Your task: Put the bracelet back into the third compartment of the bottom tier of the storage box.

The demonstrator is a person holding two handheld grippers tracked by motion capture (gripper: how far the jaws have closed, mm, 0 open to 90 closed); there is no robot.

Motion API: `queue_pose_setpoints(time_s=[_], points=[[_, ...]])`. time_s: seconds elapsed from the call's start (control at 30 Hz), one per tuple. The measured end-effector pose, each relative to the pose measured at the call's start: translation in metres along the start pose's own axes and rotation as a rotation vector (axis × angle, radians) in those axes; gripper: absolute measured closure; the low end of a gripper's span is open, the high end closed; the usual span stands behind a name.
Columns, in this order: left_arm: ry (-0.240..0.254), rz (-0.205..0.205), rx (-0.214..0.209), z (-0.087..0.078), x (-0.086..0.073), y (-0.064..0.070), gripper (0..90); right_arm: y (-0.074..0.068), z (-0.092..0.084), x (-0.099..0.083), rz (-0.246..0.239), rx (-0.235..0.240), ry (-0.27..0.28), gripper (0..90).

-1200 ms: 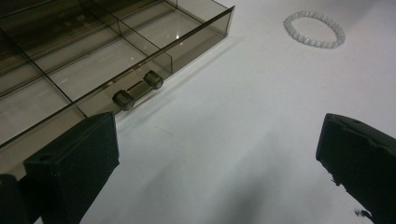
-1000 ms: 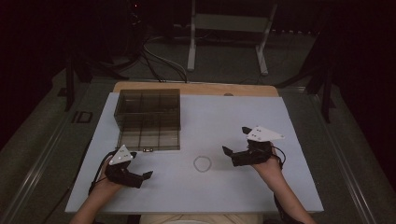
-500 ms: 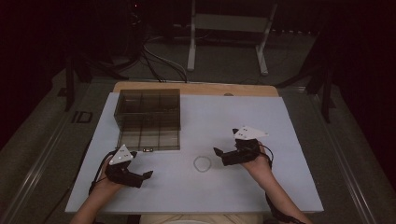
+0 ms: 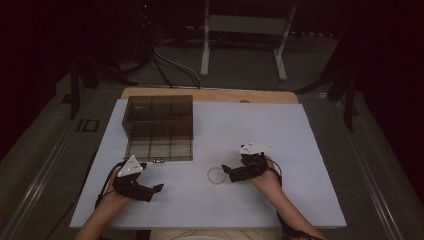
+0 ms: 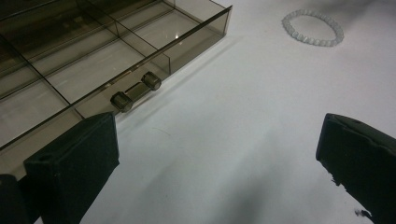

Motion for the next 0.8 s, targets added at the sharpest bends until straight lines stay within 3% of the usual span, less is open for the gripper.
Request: queue_pose_setpoints(time_s=[0.2, 0.3, 0.43, 0.63, 0.8], points=[[-0.008, 0.005, -0.005, 0.001, -0.001, 0.001, 0.7, -0.007, 0.010, -0.010, 0.005, 0.014, -0.052, 8.3], [-0.008, 0.006, -0.004, 0.001, -0.001, 0.001, 0.7, -0.010, 0.015, -0.014, 0.015, -0.002, -0.087, 15.3], [-0.007, 0.003, -0.003, 0.001, -0.001, 0.001, 0.7, -0.016, 0.022, -0.019, 0.024, 0.020, -0.135, 15.9], [-0.008, 0.007, -0.003, 0.001, -0.001, 0.001, 0.7, -0.020, 0.026, -0.020, 0.020, -0.008, -0.144, 44.8], [-0.010, 0.006, -0.005, 0.001, -0.002, 0.000, 0.7, -0.022, 0.029, -0.025, 0.012, 0.019, -0.174, 59.5]])
Point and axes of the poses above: each handheld gripper's, and its own axes: z roughly forward along the jaws, x roughly out of its top, y roughly to its right, the point moved 5 cm from there along z, roughly forward along the jaws, and after that the axes turned 4 degrees about y, right-handed, at the moved point
